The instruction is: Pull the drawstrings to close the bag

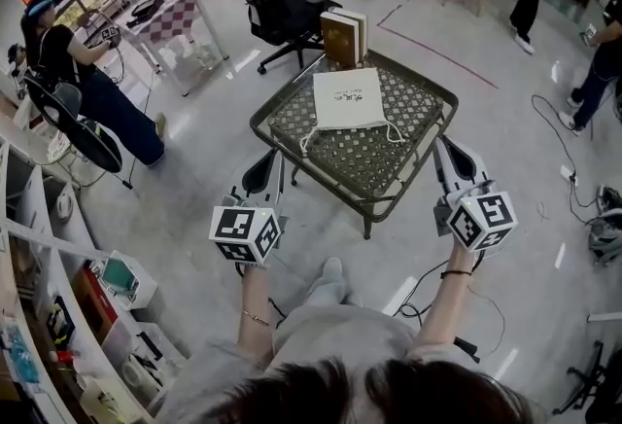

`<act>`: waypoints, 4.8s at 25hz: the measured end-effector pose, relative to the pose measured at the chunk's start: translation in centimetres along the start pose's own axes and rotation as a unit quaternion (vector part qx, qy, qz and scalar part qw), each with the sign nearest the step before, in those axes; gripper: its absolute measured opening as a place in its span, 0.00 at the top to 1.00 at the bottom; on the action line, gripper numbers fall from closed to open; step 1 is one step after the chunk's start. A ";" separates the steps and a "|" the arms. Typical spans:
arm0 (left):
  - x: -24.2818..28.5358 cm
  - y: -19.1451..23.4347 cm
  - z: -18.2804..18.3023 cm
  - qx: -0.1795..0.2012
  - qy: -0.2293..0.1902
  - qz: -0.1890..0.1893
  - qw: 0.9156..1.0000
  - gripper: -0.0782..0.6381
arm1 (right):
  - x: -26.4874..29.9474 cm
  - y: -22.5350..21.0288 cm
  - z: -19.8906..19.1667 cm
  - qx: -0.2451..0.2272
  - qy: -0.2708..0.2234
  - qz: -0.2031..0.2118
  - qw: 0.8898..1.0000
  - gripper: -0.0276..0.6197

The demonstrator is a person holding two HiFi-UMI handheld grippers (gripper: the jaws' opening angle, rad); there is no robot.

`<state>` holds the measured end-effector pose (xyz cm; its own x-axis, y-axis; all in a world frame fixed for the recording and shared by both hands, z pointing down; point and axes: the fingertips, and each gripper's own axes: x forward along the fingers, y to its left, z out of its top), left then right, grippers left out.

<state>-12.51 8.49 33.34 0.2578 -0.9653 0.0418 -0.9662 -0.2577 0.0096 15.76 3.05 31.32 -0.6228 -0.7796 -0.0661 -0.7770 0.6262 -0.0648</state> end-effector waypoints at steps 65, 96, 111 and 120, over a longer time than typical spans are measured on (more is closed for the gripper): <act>23.2 7.4 -14.5 -0.085 0.169 -0.072 0.979 0.86 | 21.7 -11.8 -16.6 0.123 0.172 0.027 0.977 0.92; 26.4 10.1 -30.0 -0.085 0.363 -0.096 0.923 0.85 | 24.3 -14.8 -33.4 0.101 0.367 -0.005 0.925 0.92; 27.3 10.5 -34.4 -0.043 0.413 -0.113 0.903 0.74 | 23.7 -15.8 -38.9 0.033 0.461 0.042 0.886 0.66; 28.0 10.3 -36.9 -0.011 0.444 -0.136 0.886 0.72 | 23.4 -15.6 -40.8 0.009 0.493 0.075 0.867 0.62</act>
<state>-15.33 -19.59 71.47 0.3869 -0.4516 0.8040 -0.8712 -0.4647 0.1582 9.59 -25.40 71.38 -0.4988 -0.3146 0.8076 -0.6846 0.7145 -0.1446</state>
